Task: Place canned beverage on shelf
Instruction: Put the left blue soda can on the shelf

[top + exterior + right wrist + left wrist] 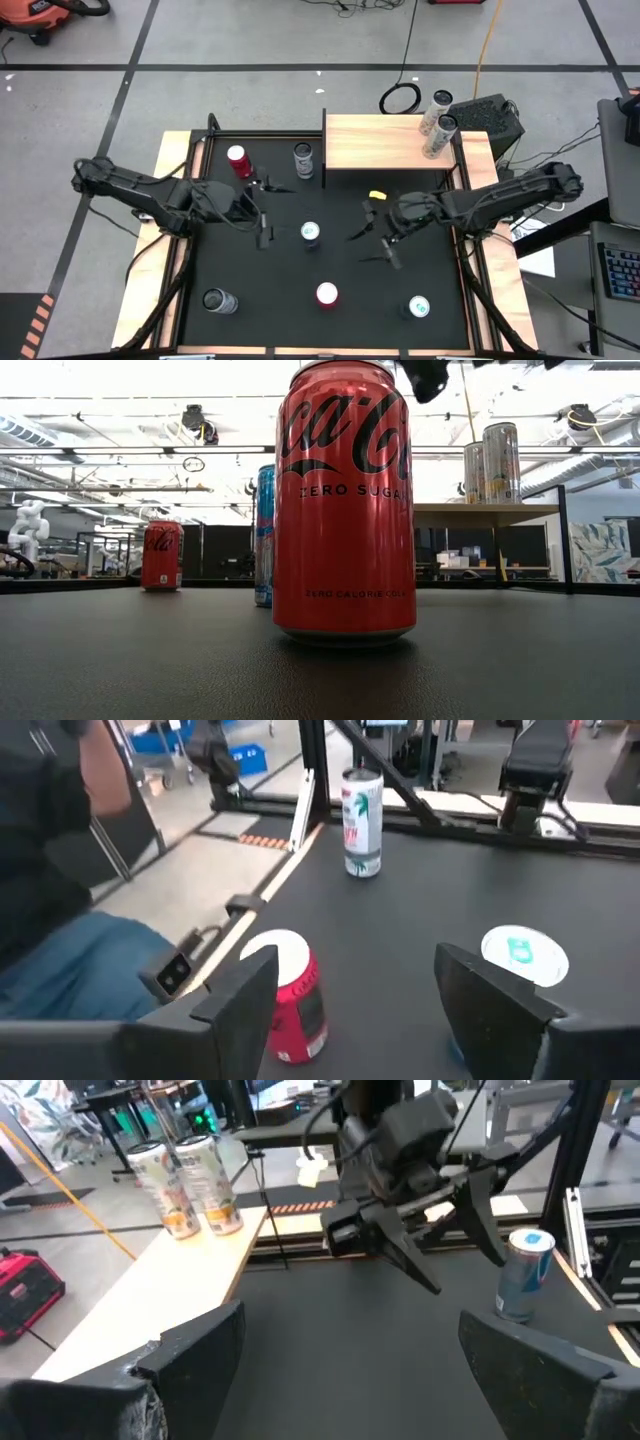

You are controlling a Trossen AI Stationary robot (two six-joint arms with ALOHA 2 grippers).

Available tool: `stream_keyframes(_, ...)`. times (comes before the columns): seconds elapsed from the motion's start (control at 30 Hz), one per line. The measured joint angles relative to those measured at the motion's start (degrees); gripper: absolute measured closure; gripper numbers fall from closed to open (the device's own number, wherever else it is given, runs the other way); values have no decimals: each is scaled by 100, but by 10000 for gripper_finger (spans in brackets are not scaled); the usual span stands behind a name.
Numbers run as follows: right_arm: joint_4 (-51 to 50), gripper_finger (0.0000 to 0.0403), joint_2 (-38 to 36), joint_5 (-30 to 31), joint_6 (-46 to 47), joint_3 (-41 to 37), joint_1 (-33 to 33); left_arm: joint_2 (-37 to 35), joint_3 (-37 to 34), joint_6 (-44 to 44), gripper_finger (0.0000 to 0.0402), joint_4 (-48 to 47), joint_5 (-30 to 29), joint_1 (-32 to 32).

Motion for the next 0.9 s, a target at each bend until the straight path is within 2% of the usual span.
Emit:
stream_keyframes(0.23,247,150,554,693,-160,2,0,-214,0,-19,30,-717,4,0)
stream_keyframes(0.5,967,150,1077,795,-489,2,-1,-148,2,-311,30,-846,20,0)
stream_keyframes(0.7,1116,150,1392,1480,-487,2,-2,-150,4,-316,30,-990,20,0)
stream_keyframes(0.9,1631,150,1776,1475,-489,2,-2,-149,4,-317,30,-1044,20,0)
